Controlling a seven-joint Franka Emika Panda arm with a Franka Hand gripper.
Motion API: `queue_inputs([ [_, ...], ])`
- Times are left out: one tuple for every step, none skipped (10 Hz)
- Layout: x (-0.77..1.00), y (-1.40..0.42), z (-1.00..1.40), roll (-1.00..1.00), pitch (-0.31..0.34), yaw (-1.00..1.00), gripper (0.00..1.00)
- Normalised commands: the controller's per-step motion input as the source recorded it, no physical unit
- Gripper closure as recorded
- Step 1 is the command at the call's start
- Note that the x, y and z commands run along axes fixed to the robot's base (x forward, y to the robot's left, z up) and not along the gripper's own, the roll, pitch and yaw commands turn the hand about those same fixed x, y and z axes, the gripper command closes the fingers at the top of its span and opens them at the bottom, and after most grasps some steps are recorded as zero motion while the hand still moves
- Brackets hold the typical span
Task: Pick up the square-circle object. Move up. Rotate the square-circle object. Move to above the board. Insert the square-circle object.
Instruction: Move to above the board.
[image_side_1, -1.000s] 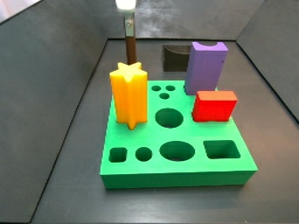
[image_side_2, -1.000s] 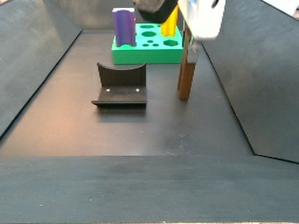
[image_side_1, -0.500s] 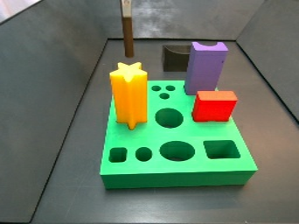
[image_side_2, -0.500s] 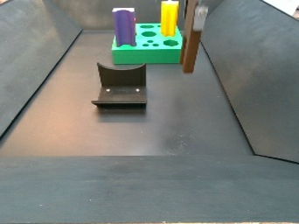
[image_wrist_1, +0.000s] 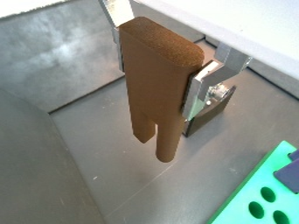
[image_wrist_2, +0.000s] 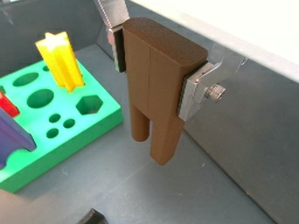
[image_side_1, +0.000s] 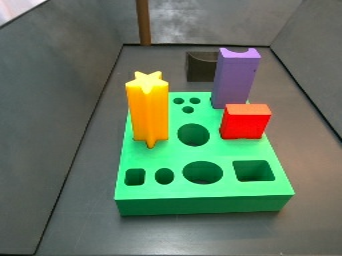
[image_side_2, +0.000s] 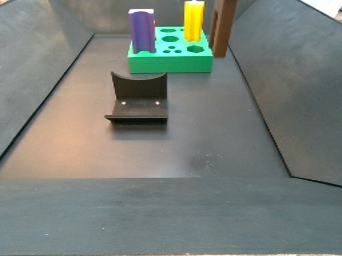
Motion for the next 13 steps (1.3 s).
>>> queue_inputs([
  [0.01, -0.04, 0.46, -0.06, 0.085, 0.02, 1.00],
  [0.01, -0.03, 0.24, -0.06, 0.084, 0.02, 1.00],
  [0.26, -1.00, 0.27, 0.02, 0.053, 1.00, 1.00],
  [0.27, -1.00, 0.26, 0.03, 0.055, 1.00, 1.00],
  [0.27, -1.00, 0.26, 0.03, 0.065, 1.00, 1.00],
  [0.29, -1.00, 0.26, 0.03, 0.071, 1.00, 1.00],
  [0.30, -1.00, 0.26, 0.03, 0.083, 1.00, 1.00],
  [0.31, -1.00, 0.26, 0.03, 0.092, 1.00, 1.00],
  [0.34, -1.00, 0.26, 0.03, 0.102, 1.00, 1.00],
  [0.36, -1.00, 0.26, 0.03, 0.112, 1.00, 1.00],
  [0.36, -0.95, 0.25, 0.03, 0.119, 1.00, 1.00],
  [0.26, -0.57, 0.15, 0.04, 0.132, 1.00, 1.00],
  [0.16, -0.30, 0.08, 0.05, 0.140, 1.00, 1.00],
])
